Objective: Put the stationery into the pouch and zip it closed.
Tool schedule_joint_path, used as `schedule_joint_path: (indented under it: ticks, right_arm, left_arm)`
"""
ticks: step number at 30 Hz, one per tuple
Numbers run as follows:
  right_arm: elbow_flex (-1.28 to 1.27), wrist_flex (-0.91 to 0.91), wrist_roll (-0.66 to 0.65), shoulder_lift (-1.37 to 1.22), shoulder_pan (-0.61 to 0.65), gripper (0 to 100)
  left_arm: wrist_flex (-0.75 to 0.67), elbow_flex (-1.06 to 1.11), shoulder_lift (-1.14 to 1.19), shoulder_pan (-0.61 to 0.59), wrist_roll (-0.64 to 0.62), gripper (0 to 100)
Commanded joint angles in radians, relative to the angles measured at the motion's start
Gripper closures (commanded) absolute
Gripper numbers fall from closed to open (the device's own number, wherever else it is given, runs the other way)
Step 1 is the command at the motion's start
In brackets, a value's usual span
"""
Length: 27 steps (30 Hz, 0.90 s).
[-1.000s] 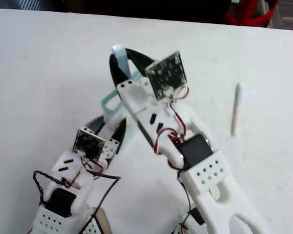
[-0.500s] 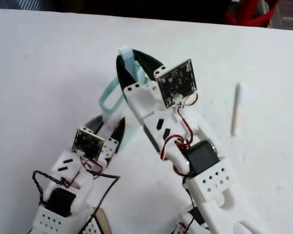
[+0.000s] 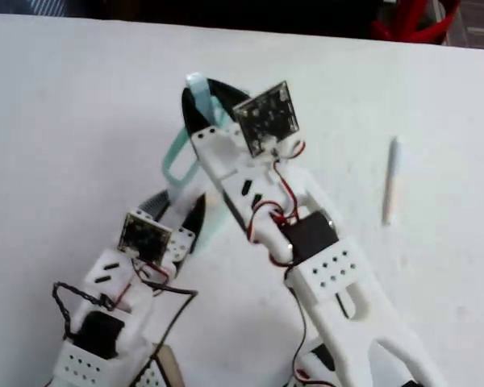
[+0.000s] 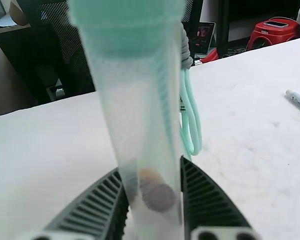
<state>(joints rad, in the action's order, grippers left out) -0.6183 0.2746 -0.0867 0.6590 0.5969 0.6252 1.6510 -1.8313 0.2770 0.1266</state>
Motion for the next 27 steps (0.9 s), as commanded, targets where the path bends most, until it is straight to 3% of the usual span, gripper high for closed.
schedule_joint_path:
  ticks: [1, 4, 8, 15, 27]
  right_arm:
    - [0.011, 0.081, 0.008, -0.001, -0.012, 98.0]
    - [0.029, 0.189, 0.008, -0.001, -0.013, 94.0]
    - [0.086, 0.335, 0.009, 0.002, -0.013, 81.2]
    - [0.167, 0.472, 0.009, 0.124, -0.013, 77.6]
    - [0.095, 0.469, 0.002, 0.185, -0.015, 77.6]
  left_arm:
    - [-0.003, -0.049, 0.005, 0.004, -0.002, 87]
    - [0.089, -0.129, 0.005, -0.008, -0.1, 86]
    - [0.212, -0.215, 0.005, -0.033, -0.227, 80]
    - [0.21, -0.199, 0.005, -0.038, -0.167, 79]
    - [0.14, -0.144, 0.005, -0.039, -0.167, 79]
